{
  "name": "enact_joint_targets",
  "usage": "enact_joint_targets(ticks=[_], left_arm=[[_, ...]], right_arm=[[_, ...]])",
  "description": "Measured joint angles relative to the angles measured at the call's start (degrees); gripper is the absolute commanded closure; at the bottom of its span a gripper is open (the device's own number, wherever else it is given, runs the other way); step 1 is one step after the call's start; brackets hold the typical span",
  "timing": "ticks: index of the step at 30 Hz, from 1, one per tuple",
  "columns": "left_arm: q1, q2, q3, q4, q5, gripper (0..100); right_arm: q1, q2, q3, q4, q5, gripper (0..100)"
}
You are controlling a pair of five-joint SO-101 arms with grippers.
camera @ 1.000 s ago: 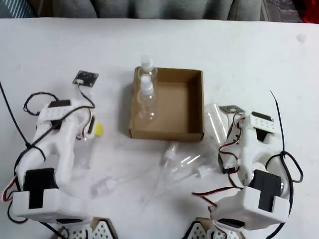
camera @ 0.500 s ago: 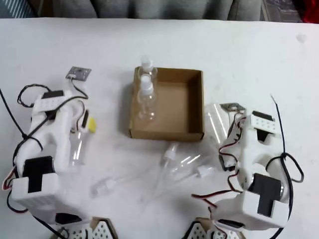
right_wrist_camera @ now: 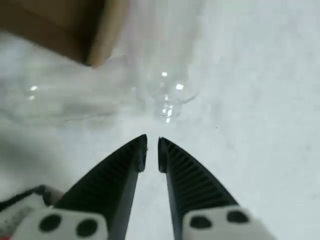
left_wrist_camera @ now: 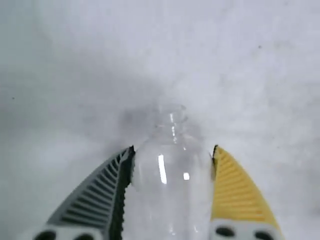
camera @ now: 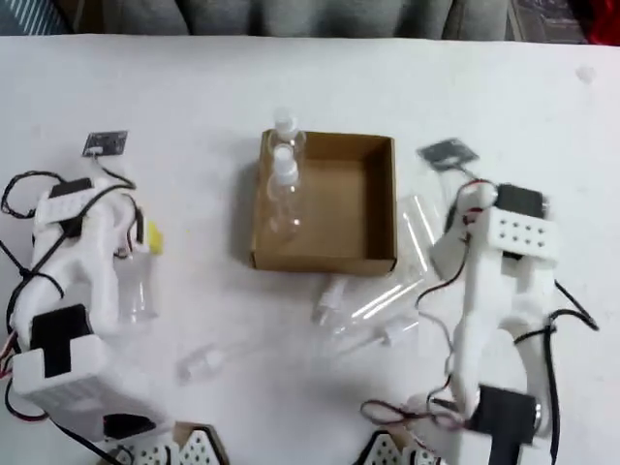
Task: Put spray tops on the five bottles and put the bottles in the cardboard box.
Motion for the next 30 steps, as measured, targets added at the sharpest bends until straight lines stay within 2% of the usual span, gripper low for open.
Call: enact_joint_targets(ticks=[4,10,14,19,24,30], left_arm=[[-1.93,0.0,0.0,0.0,2.73,98],[-6.51,1.05,-1.85,-0.26,9.85,98],[-9.76,1.05,-2.11,-1.14,12.75,98],[-12.84,1.05,-2.11,-2.55,16.62,98],[-12.84,1.05,-2.11,-2.81,17.23,98],[-13.1,1.05,-2.11,-2.81,17.23,98]], right_arm=[[-10.55,-6.86,-1.76,9.05,5.54,97.2],[-33.05,-16.26,-1.85,13.45,4.4,77.9],[-48.97,-17.41,0.97,12.92,1.41,78.6],[-66.2,-16.62,10.9,0.35,0.7,78.7],[-70.59,-11.6,17.67,-14.42,-2.02,78.6],[-70.95,-4.4,17.76,-25.67,-4.84,78.6]])
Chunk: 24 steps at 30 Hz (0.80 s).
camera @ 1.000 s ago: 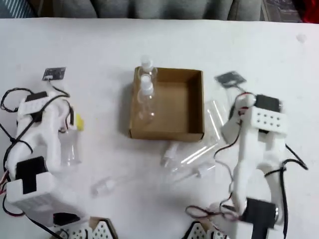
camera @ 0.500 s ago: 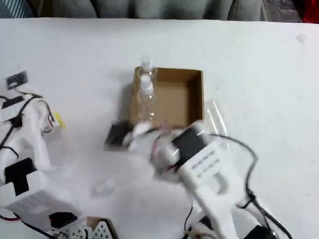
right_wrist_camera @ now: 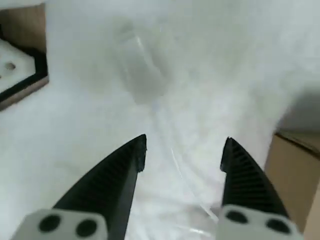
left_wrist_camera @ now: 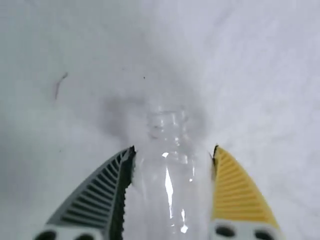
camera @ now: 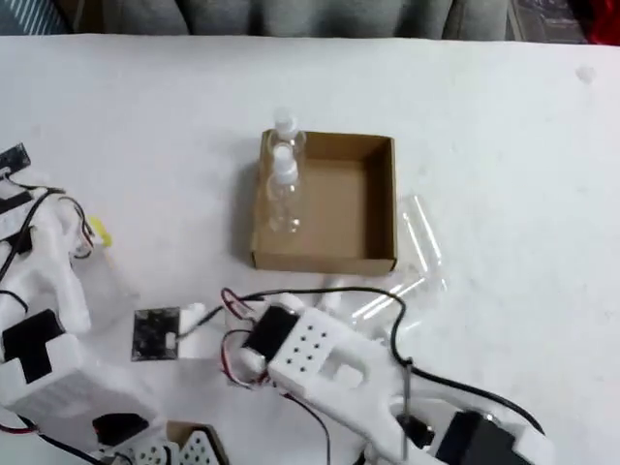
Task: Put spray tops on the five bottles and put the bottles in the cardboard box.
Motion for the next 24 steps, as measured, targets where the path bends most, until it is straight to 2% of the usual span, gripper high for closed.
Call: enact_joint_targets(ticks=[4,11,16,20,24], left_arm=[[-0.62,0.0,0.0,0.0,0.18,98],[-1.93,0.0,0.0,-0.18,0.44,98],[-4.57,1.49,-0.26,-1.41,4.92,98],[-5.89,5.54,-4.04,-1.76,5.98,98],[-6.24,9.32,-9.41,1.58,6.07,98]], right_arm=[[-0.26,2.2,0.0,-4.57,-3.69,78.9],[-0.26,2.2,0.35,-5.36,-5.98,78.7],[-3.6,2.2,0.35,-5.1,-6.15,78.6],[-5.8,2.29,0.88,-5.01,-6.42,78.6],[-5.89,5.36,0.97,-7.21,-6.42,78.6]])
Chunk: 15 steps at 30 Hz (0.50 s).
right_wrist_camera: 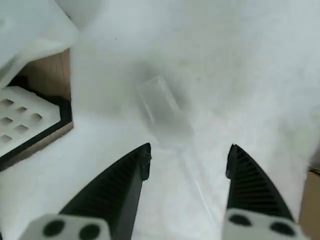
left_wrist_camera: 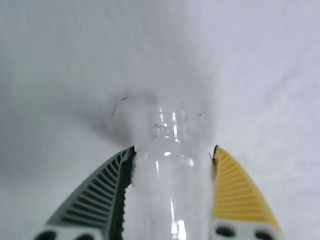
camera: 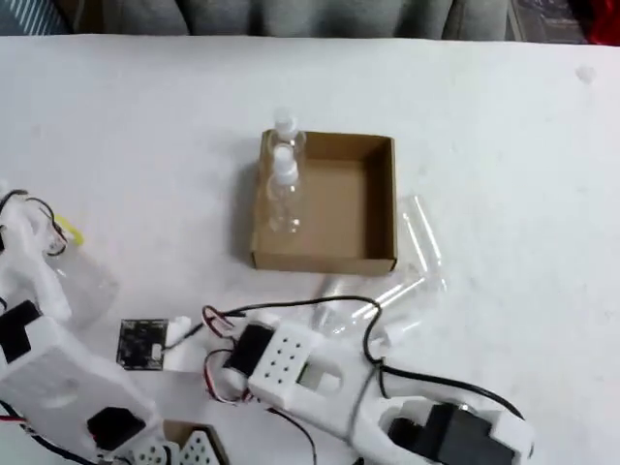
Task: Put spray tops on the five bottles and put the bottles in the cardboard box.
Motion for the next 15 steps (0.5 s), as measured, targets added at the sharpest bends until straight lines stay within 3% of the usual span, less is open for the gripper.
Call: enact_joint_targets(ticks=[15], left_arm=[[-0.26,2.29,-2.81,1.23,0.0,98]], right_arm=[[-2.29,9.14,0.0,-7.91,0.0,79.0]])
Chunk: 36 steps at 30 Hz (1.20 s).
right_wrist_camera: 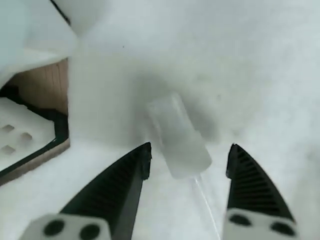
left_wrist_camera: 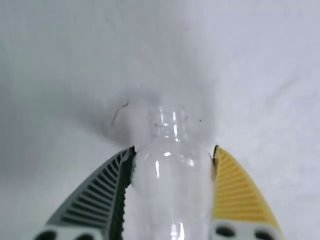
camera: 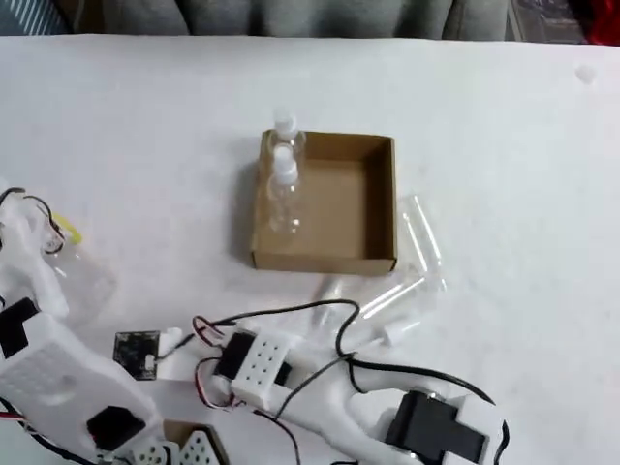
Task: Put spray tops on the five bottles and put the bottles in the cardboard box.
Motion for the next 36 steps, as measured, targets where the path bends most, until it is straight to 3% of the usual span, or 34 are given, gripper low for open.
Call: enact_joint_targets(ticks=[4,8,15,18,23,27,36], left_arm=[[0.0,0.09,-0.18,0.0,0.0,98],[0.0,0.09,-0.18,0.0,0.0,98],[-0.09,0.09,-0.18,0.0,0.0,98],[-0.09,0.09,-0.26,0.44,0.09,98],[-0.18,-2.81,0.88,2.73,1.23,98],[0.35,-12.66,9.05,1.93,1.41,98],[10.29,-40.97,19.6,0.53,1.41,98]], right_arm=[[-0.09,0.0,0.0,-0.62,0.0,82.6],[-0.09,0.0,0.09,-0.62,0.0,99.4],[-0.09,0.0,0.09,-0.35,0.0,98.3],[1.41,-2.11,-1.67,4.57,0.0,98.3],[9.93,-12.13,-8.7,18.99,-4.22,98.3],[17.58,-21.8,-14.07,29.1,-6.77,98.3],[33.93,-41.32,-21.98,43.34,-7.03,96.2]])
